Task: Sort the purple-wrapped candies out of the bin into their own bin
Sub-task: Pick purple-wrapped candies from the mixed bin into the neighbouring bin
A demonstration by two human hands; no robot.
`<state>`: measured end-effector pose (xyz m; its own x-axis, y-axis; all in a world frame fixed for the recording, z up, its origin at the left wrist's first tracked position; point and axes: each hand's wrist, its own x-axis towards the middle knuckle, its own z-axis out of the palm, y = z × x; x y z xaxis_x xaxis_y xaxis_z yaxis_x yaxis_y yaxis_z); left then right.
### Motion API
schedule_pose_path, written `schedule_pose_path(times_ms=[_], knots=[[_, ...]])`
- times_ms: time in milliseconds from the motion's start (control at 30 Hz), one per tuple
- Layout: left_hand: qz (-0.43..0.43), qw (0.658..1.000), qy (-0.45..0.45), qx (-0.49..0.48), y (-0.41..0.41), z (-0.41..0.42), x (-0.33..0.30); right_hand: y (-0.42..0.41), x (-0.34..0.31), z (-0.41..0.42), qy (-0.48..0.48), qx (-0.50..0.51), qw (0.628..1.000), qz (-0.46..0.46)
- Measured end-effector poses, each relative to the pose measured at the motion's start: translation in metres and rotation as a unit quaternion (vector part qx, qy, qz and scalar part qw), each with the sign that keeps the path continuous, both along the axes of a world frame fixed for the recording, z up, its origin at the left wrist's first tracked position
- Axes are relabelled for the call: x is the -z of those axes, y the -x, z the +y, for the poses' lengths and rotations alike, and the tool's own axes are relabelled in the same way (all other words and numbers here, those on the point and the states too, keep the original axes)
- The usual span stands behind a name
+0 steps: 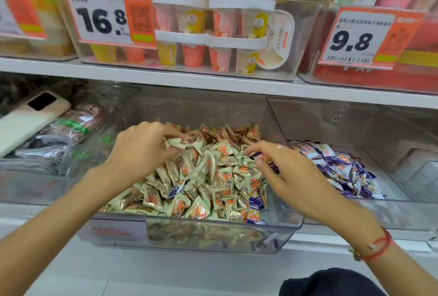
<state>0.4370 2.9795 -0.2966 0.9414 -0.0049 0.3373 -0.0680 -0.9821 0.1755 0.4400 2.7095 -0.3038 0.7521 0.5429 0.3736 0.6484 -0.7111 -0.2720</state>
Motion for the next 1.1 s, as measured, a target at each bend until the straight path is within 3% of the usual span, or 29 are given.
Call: schedule_pose_path(times_ms=[67, 133, 200, 267, 367, 433, 533, 600, 800, 933, 1000, 1100], knots=[[-0.003, 0.999, -0.027, -0.029, 0.004, 0.010, 0.002, -0.006, 0.002, -0.003, 0.057, 0.013, 0.998, -0.002], [-0.007, 1.000, 0.014, -0.024, 0.012, 0.013, 0.004, -0.012, -0.001, -0.004, 0.080, -0.001, 0.997, 0.004], [0.035, 0.999, 0.029, -0.008, 0.021, 0.006, 0.008, -0.018, -0.007, -0.001, 0.096, -0.038, 0.995, 0.013], [0.097, 0.995, -0.007, 0.012, 0.027, -0.004, 0.017, -0.023, -0.011, 0.007, 0.187, -0.072, 0.979, 0.031], [0.124, 0.991, -0.035, 0.024, 0.026, -0.011, 0.031, -0.025, -0.008, 0.022, 0.353, -0.119, 0.926, 0.067], [0.134, 0.990, -0.019, 0.031, 0.023, -0.009, 0.034, -0.025, -0.002, 0.030, 0.472, -0.138, 0.868, 0.064], [0.151, 0.987, 0.035, 0.046, 0.025, -0.005, 0.030, -0.028, 0.018, 0.039, 0.539, -0.184, 0.821, -0.028], [0.140, 0.986, 0.080, 0.041, 0.028, -0.002, 0.029, -0.030, 0.023, 0.043, 0.514, -0.209, 0.830, -0.066], [0.036, 0.956, 0.281, 0.076, 0.039, -0.005, 0.012, -0.037, -0.009, 0.027, 0.347, -0.129, 0.929, -0.006], [0.039, 0.907, 0.404, 0.117, 0.039, -0.034, -0.002, -0.022, -0.027, 0.013, 0.119, -0.108, 0.982, 0.104], [0.058, 0.859, 0.491, 0.131, 0.037, -0.052, -0.006, -0.014, -0.029, 0.010, -0.018, -0.095, 0.984, 0.149], [0.083, 0.804, 0.574, 0.132, 0.033, -0.079, -0.008, -0.004, -0.023, 0.009, -0.187, -0.020, 0.958, 0.214]])
